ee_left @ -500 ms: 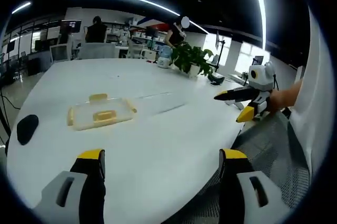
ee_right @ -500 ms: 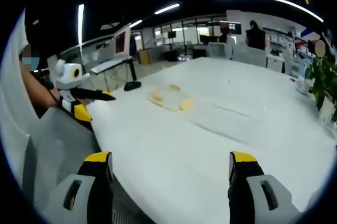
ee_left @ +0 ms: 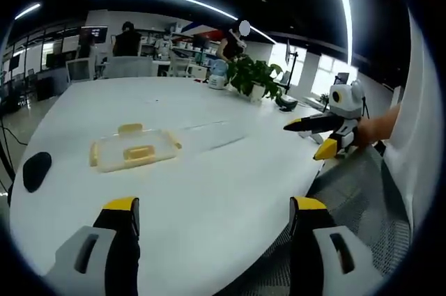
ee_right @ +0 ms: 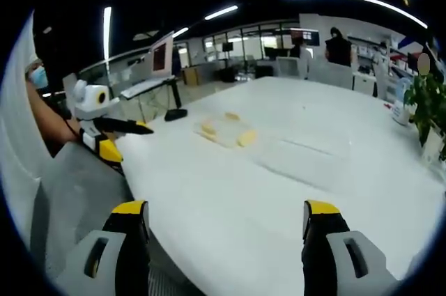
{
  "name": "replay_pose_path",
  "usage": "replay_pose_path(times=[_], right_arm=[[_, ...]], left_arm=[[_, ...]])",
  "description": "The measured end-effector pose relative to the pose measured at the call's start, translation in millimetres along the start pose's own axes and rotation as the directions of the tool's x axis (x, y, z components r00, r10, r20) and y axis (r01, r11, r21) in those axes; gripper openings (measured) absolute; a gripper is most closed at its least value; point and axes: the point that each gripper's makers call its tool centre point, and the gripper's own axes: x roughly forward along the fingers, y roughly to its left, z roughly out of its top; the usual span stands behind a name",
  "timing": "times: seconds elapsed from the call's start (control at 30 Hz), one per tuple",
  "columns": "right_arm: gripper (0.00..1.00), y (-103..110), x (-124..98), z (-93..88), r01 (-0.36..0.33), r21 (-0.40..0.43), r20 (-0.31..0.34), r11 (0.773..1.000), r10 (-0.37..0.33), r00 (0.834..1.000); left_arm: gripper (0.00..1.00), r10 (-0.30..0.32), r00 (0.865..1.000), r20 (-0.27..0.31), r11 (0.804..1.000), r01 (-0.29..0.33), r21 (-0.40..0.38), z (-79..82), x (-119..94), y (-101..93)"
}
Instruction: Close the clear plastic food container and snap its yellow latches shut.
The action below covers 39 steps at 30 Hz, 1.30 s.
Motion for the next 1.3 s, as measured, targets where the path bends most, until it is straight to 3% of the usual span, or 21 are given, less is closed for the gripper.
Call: replay_pose_path(times=[1.3], right_arm=[[0.91, 1.2, 0.3, -3.3, -0.014, 0.014, -0.009, 1.000, 0.014, 1.000]], left_arm=[[0.90, -0.005, 1.000, -0.028, 1.000, 0.005, 0.017, -3.4, 1.7, -3.1]])
